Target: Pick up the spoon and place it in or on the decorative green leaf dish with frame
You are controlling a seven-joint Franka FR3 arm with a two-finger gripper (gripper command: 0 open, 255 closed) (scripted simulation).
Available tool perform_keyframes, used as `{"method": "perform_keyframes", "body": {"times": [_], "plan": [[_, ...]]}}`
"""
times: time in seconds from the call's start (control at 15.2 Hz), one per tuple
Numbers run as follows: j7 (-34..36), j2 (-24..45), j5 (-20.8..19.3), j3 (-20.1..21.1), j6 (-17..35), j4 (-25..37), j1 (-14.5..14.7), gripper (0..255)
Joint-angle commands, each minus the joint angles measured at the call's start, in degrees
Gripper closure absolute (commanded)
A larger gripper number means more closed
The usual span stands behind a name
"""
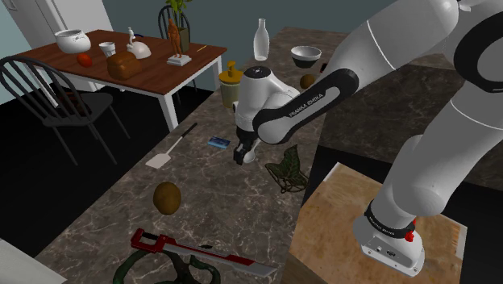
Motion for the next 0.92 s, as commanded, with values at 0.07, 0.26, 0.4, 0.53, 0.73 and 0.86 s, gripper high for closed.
{"method": "perform_keyframes", "body": {"times": [0.07, 0.26, 0.4, 0.53, 0.73, 0.86], "plan": [[-0.6, -1.75, 0.62, -0.15, -2.49, 0.77, 0.08, 255], [-1.02, -3.27, 1.09, -0.27, -4.99, 1.78, 0.18, 255], [-1.26, -4.21, 1.36, -0.35, -6.65, 2.51, 0.24, 255], [-1.48, -5.09, 1.59, -0.43, -8.31, 3.3, 0.29, 255], [-1.76, -6.3, 1.88, -0.56, -10.77, 4.57, 0.35, 255], [-1.93, -7.04, 2.04, -0.64, -12.41, 5.47, 0.39, 255]]}}
